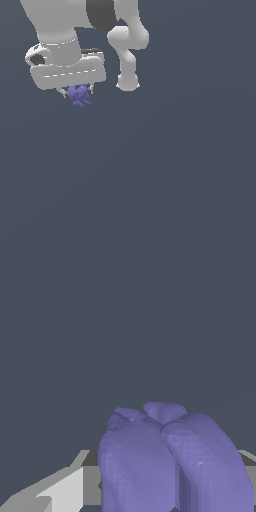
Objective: Pick up the object and move it to a goal position.
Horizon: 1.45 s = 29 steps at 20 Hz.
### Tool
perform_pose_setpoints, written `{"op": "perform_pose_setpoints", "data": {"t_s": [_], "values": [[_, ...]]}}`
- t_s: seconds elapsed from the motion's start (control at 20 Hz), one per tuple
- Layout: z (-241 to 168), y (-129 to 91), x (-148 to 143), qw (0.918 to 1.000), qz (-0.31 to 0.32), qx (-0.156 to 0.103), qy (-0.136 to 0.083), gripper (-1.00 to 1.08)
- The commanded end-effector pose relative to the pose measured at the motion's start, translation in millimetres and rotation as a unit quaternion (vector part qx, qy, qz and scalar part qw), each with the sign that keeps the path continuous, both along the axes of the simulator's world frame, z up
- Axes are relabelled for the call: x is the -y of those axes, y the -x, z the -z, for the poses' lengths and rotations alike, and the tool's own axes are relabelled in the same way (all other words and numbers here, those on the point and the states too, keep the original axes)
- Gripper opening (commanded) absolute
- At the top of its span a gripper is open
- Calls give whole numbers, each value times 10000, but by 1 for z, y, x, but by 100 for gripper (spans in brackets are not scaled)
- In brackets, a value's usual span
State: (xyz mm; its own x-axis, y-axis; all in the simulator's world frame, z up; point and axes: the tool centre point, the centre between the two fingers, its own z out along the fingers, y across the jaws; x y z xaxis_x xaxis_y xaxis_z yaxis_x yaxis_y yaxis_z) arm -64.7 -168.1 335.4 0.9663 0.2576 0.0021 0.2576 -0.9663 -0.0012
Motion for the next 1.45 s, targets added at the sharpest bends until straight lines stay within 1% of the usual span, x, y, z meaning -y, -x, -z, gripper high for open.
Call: {"op": "perform_pose_setpoints", "data": {"t_s": [0.0,0.35,0.65,1.0,1.4], "values": [[-27,4,8,10000,-2,-4,-2,-100],[-97,12,32,10000,0,-6,2,-100],[-138,15,46,10000,1,-7,6,-100],[-165,17,55,10000,1,-8,9,-100],[-172,16,58,10000,1,-8,9,-100]]}}
